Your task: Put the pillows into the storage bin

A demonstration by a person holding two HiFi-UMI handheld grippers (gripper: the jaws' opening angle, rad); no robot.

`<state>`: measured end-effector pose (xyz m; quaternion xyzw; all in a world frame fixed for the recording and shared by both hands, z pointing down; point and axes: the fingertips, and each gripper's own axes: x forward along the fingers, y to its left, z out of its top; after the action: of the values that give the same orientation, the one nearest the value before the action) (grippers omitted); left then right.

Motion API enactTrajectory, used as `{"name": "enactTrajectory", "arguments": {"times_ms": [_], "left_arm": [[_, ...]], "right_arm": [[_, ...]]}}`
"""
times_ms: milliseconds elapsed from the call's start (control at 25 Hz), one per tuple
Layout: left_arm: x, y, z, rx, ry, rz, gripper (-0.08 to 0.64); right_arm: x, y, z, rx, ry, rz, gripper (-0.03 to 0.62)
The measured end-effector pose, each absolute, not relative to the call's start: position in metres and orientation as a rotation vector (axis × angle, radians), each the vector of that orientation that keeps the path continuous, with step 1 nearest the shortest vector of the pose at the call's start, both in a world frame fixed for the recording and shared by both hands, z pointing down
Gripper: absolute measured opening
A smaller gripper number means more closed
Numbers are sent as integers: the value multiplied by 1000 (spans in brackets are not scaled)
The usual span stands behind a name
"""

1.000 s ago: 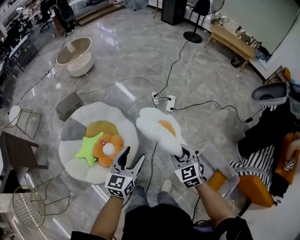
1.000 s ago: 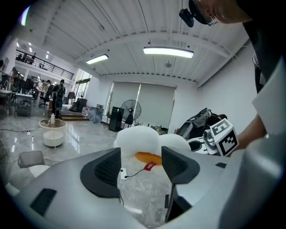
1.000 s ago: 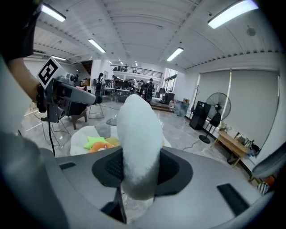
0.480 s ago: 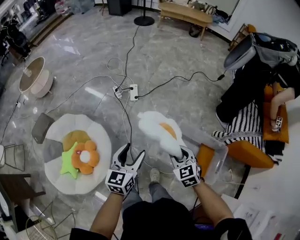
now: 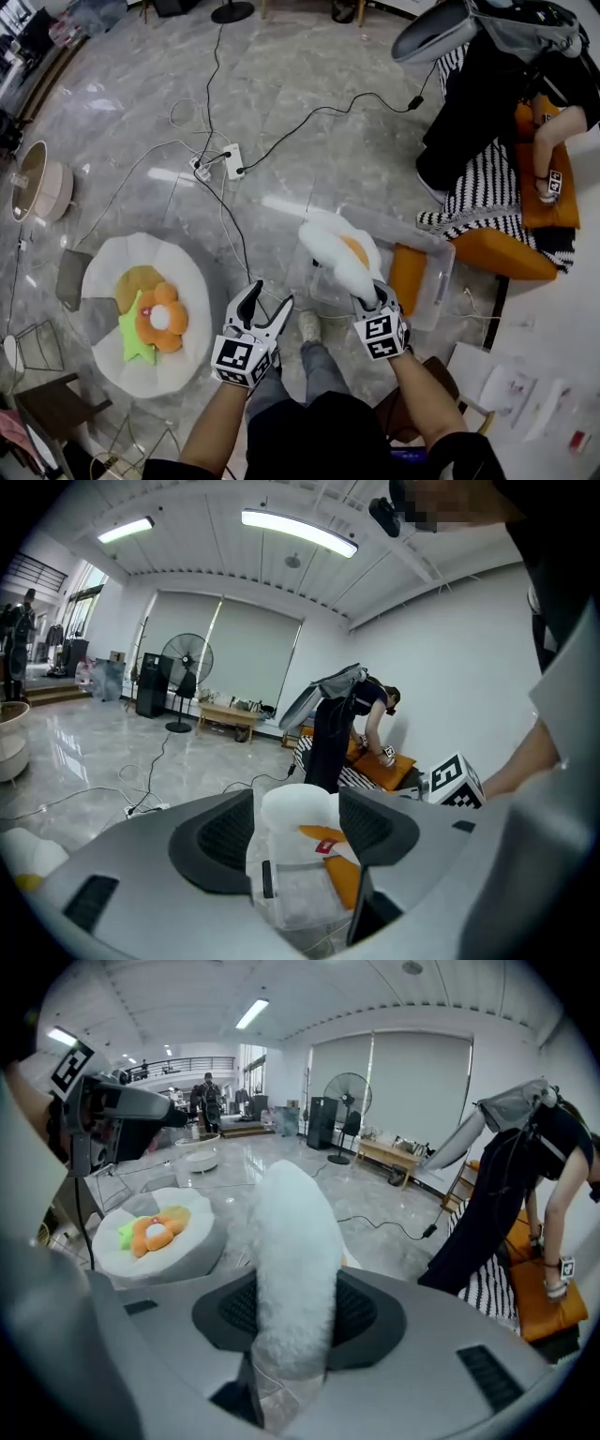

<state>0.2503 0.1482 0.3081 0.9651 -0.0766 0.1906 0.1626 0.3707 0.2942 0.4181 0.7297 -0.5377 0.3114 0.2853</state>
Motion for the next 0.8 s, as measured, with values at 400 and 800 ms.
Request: {"name": "enactTrajectory", "arguments": {"times_ms": [400, 800], "left_arm": [[263, 163, 394, 2678, -157, 671, 301], [268, 174, 472, 2623, -117, 762, 301]], "right_arm": [[397, 333, 534, 1979, -1206, 999, 179], [415, 354, 641, 1982, -1022, 1072, 196]]}}
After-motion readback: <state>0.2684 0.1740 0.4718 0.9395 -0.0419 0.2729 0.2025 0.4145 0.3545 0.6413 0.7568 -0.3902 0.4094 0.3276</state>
